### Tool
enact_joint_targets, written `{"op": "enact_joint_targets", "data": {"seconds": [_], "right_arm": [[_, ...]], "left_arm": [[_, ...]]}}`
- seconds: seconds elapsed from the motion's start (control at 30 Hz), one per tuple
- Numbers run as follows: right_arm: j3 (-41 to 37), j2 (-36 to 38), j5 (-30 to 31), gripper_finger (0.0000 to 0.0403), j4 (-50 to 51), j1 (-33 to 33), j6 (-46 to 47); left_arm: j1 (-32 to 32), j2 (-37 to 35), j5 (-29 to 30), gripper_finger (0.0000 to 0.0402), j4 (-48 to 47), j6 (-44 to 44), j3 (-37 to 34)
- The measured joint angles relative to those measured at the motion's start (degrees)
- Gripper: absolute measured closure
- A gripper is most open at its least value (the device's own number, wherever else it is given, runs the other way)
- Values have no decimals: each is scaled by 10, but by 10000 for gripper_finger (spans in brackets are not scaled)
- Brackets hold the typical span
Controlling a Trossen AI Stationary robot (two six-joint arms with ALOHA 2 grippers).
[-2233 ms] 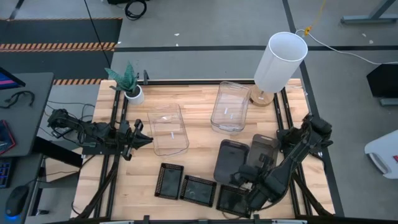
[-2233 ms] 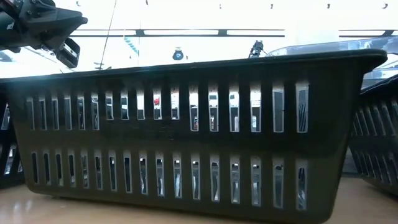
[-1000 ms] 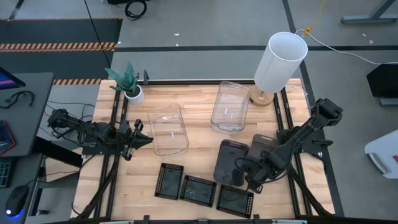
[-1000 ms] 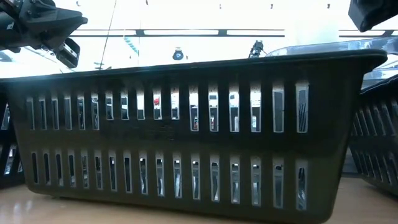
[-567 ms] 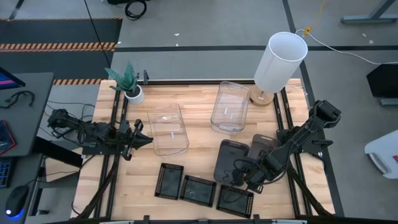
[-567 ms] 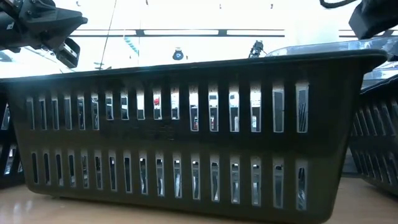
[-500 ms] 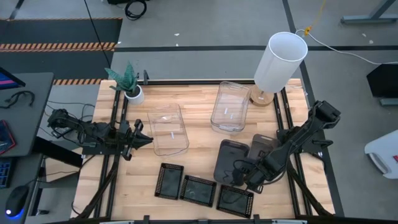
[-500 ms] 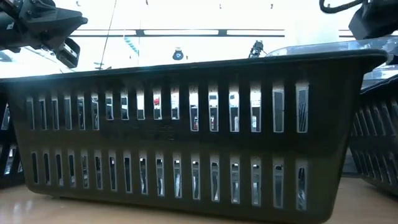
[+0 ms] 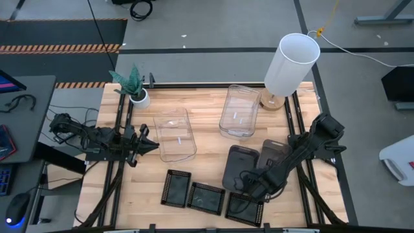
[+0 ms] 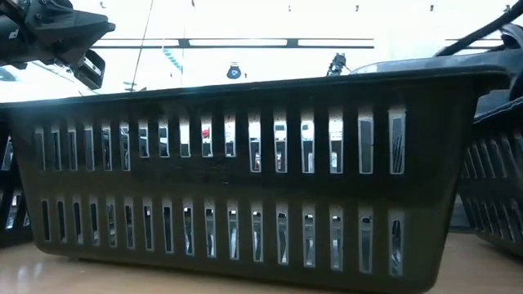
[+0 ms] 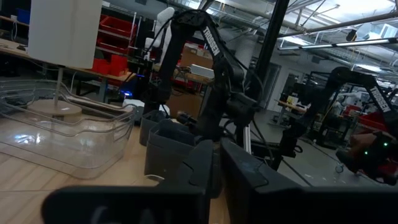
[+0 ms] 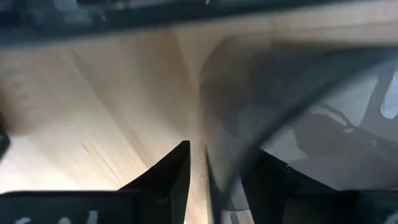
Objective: Stack baskets by color
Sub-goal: Stack the right transparent black bin on top of the left transparent black bin
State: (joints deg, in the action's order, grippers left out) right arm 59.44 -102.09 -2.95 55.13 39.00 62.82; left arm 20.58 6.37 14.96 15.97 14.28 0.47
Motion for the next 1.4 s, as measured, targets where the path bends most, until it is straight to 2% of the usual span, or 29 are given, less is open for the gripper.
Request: {"op": "enact_joint_targets", "data": {"seconds": [0.2,0.47,0.63,0.87,1.17,1.4], "right_arm": [[0,0,-1,291,-2,0,-9],[0,0,-1,393,-1,-1,-11],[2,0,-4,390,4,-1,-6],[34,0,-14,395,66,-2,-4],[156,0,-10,397,195,-2,24],[263,1,25,397,235,-2,48]], "left_arm": [[0,0,0,365,0,0,0],[0,0,0,370,0,0,0],[0,0,0,364,0,0,0],[0,0,0,369,0,0,0],[0,0,0,365,0,0,0],[0,0,0,368,0,0,0]]}}
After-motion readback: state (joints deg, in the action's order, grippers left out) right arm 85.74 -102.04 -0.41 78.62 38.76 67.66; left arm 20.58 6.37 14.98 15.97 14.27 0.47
